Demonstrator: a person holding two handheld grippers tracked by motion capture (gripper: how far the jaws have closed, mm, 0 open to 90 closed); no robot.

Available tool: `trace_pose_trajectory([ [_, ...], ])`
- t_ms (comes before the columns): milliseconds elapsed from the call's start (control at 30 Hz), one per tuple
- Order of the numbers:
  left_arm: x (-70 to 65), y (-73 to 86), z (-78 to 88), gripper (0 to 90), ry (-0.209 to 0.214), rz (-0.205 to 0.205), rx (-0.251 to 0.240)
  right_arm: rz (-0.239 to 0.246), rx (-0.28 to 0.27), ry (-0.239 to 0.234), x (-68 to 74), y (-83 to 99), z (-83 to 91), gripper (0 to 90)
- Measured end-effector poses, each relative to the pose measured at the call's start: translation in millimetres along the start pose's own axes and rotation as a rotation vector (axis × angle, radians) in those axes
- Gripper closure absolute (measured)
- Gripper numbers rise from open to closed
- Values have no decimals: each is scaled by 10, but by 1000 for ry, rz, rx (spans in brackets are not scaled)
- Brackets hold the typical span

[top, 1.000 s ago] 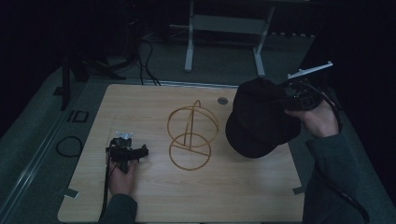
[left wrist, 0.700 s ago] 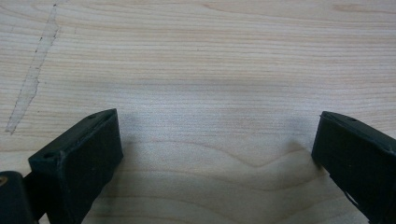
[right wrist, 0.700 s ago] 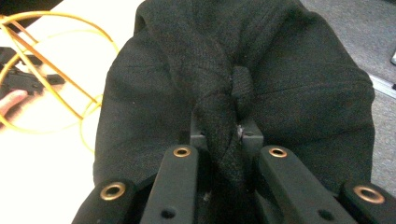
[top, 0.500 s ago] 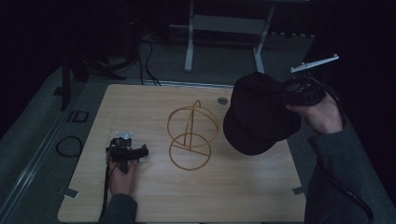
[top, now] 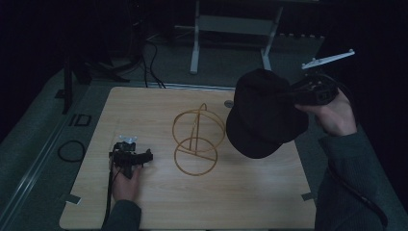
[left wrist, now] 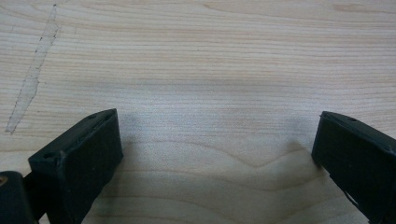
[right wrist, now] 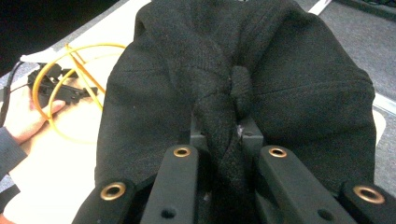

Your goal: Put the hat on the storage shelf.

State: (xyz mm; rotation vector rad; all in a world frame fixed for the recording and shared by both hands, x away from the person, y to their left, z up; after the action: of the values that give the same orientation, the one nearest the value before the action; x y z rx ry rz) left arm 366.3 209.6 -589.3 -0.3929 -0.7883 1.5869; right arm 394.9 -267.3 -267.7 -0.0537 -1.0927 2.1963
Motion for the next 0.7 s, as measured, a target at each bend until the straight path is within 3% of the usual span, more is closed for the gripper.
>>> trace_pose_trajectory([
  [700, 0, 0, -1, 12, 0, 1, -1, 26, -54, -107, 142, -161, 0, 827],
])
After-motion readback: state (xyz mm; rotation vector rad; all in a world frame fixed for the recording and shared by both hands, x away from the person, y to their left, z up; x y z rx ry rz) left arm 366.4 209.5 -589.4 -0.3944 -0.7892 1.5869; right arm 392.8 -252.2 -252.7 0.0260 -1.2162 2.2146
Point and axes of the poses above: each handheld gripper's, and its own axes: z roughly backward along the jaws, y roughly out of its underside, x roughly to its left, the point moved 3 cm from there along -z, roughly forward along the jaws, and after that the axes turned 15 degrees about -y, right-handed, at the moved point
